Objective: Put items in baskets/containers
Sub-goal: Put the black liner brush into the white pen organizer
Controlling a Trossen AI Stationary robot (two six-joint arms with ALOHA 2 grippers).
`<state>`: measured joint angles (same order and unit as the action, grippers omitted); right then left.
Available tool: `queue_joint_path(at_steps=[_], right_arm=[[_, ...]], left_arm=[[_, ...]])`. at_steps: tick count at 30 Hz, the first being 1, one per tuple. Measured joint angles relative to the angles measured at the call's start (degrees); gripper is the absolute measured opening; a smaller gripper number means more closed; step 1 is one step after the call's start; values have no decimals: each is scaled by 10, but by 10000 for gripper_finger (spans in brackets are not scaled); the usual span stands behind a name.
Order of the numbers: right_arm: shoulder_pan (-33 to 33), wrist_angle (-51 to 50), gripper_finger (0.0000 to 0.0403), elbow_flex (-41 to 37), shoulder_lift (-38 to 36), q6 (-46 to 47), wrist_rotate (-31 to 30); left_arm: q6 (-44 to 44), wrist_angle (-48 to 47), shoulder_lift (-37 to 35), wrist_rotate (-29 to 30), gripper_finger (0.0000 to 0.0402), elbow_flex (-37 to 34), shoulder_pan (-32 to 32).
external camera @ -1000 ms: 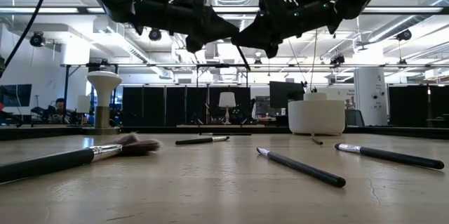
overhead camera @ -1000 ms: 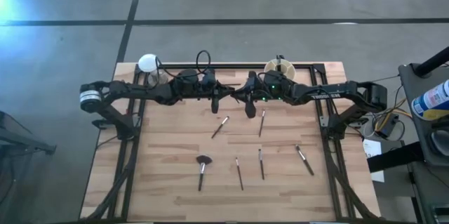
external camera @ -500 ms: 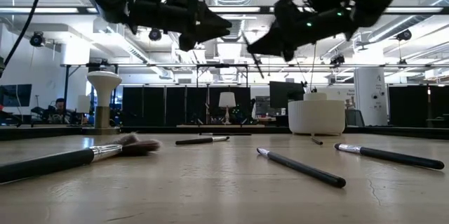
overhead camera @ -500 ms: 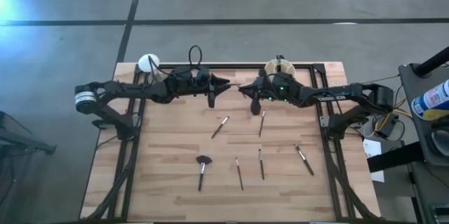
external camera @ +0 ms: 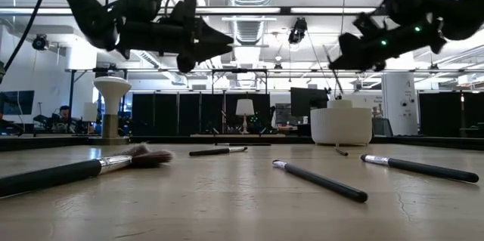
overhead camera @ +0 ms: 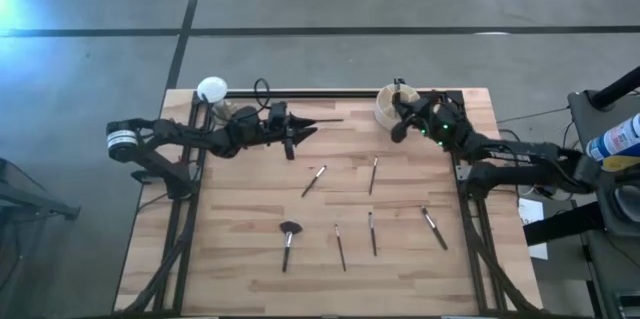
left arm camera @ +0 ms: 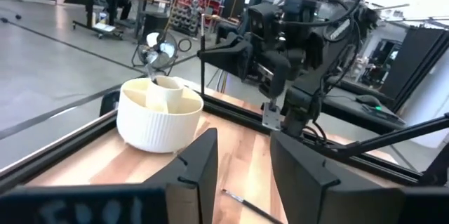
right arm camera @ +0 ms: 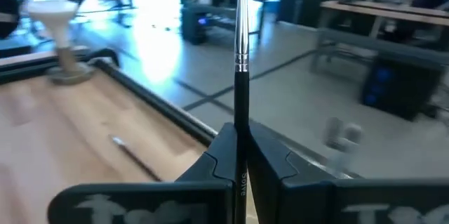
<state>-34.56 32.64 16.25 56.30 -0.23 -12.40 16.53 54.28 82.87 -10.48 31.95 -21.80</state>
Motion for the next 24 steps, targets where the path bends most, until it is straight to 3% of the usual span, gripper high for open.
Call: queue_joint_path(at_steps=[9,16,24], right_arm=[[-86,100,11,-77,-9,31,7],[-90,190,11,-94,41,47,9],[-90,215,11,-72,129,51,9]], left_arm=[[4,7,0,1,124,-13,0],[4,7,0,6,124,-13,0],[4,6,0,7,124,-13,0]])
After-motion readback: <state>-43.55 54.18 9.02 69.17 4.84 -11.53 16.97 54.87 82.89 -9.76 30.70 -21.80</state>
